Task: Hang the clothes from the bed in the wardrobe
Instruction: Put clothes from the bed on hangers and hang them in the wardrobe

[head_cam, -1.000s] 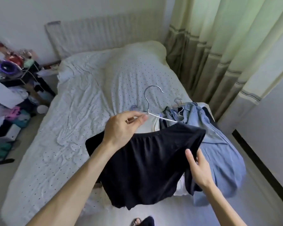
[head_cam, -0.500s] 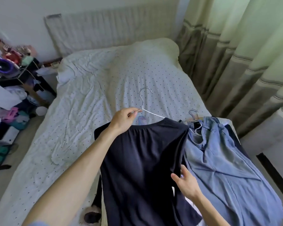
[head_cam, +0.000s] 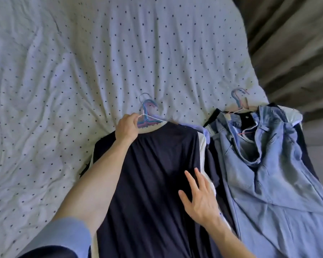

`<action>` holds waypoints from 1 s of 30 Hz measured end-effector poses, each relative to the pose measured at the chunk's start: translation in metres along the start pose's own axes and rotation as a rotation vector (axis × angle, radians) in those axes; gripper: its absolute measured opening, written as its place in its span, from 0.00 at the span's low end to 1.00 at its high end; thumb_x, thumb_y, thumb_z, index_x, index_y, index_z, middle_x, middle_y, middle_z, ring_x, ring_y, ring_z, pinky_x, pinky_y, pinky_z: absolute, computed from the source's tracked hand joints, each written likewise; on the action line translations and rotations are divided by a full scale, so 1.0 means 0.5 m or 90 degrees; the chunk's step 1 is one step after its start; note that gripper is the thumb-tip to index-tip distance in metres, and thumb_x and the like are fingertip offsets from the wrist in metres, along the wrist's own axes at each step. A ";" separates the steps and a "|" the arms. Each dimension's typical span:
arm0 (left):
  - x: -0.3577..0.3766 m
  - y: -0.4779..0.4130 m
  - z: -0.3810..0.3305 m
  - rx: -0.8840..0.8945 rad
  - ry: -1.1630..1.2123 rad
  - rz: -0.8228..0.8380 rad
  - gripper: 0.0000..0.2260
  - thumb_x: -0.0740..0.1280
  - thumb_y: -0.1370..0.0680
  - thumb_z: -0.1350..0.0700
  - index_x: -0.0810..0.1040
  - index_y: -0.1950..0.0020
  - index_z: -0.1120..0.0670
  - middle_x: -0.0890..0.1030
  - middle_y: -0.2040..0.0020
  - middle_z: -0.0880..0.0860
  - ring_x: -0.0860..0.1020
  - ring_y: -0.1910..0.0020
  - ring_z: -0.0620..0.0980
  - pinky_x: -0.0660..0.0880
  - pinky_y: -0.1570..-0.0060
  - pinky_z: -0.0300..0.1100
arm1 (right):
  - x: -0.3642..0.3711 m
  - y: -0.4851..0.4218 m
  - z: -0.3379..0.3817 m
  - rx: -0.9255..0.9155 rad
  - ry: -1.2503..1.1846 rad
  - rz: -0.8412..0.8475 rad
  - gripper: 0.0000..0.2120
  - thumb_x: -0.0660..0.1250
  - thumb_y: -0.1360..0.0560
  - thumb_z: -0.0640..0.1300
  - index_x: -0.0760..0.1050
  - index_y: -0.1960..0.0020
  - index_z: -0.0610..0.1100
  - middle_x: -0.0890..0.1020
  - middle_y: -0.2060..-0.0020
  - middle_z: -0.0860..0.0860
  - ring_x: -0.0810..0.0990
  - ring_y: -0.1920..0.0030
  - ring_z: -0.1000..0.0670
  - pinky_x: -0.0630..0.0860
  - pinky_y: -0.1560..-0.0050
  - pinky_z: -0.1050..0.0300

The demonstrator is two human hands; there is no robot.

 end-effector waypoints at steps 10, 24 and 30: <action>0.137 -0.065 0.067 0.066 -0.105 -0.045 0.16 0.63 0.20 0.63 0.81 0.37 0.50 0.81 0.51 0.58 0.78 0.53 0.62 0.77 0.54 0.54 | 0.176 -0.004 -0.024 -0.051 0.174 0.145 0.35 0.60 0.23 0.60 0.56 0.20 0.50 0.54 0.20 0.46 0.48 0.19 0.43 0.53 0.23 0.37; 0.073 0.252 -0.013 0.037 -0.239 0.238 0.21 0.61 0.20 0.52 0.69 0.26 0.49 0.74 0.31 0.56 0.72 0.34 0.58 0.73 0.40 0.52 | -0.052 0.157 0.023 0.047 0.034 0.192 0.21 0.56 0.18 0.50 0.69 0.27 0.47 0.70 0.26 0.50 0.60 0.22 0.48 0.58 0.24 0.54; 0.095 0.595 -0.158 0.215 -0.245 0.334 0.20 0.61 0.19 0.51 0.71 0.27 0.47 0.73 0.29 0.49 0.71 0.30 0.52 0.69 0.33 0.50 | -0.194 0.405 -0.008 0.060 -0.010 0.065 0.23 0.48 0.22 0.55 0.75 0.35 0.52 0.80 0.39 0.58 0.69 0.29 0.48 0.70 0.33 0.53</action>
Point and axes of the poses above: each hand's wrist, its own y-axis away from the middle knuckle, its own x-axis out of the palm, z = x × y, the point moved 9 cm from there along -y, towards the middle knuckle
